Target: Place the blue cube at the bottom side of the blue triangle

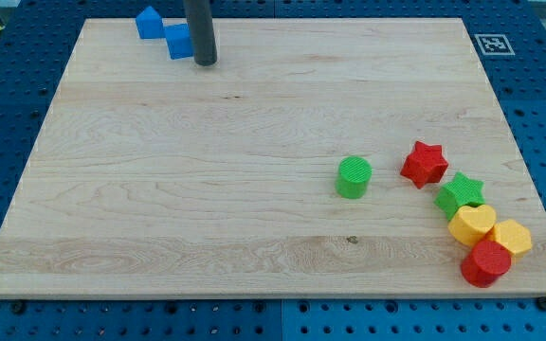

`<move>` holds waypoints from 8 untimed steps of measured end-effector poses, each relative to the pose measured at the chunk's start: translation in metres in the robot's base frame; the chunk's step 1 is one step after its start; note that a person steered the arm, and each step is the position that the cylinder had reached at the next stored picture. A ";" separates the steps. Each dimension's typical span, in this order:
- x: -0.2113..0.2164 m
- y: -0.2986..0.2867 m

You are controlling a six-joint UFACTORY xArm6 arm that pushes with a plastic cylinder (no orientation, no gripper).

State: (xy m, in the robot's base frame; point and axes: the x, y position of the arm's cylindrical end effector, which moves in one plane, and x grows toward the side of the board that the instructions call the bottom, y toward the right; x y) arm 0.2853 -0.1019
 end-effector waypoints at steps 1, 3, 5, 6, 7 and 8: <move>-0.009 0.000; -0.020 -0.001; -0.020 -0.053; -0.020 -0.063; -0.020 -0.063; -0.003 -0.063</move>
State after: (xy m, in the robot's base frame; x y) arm 0.2824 -0.1645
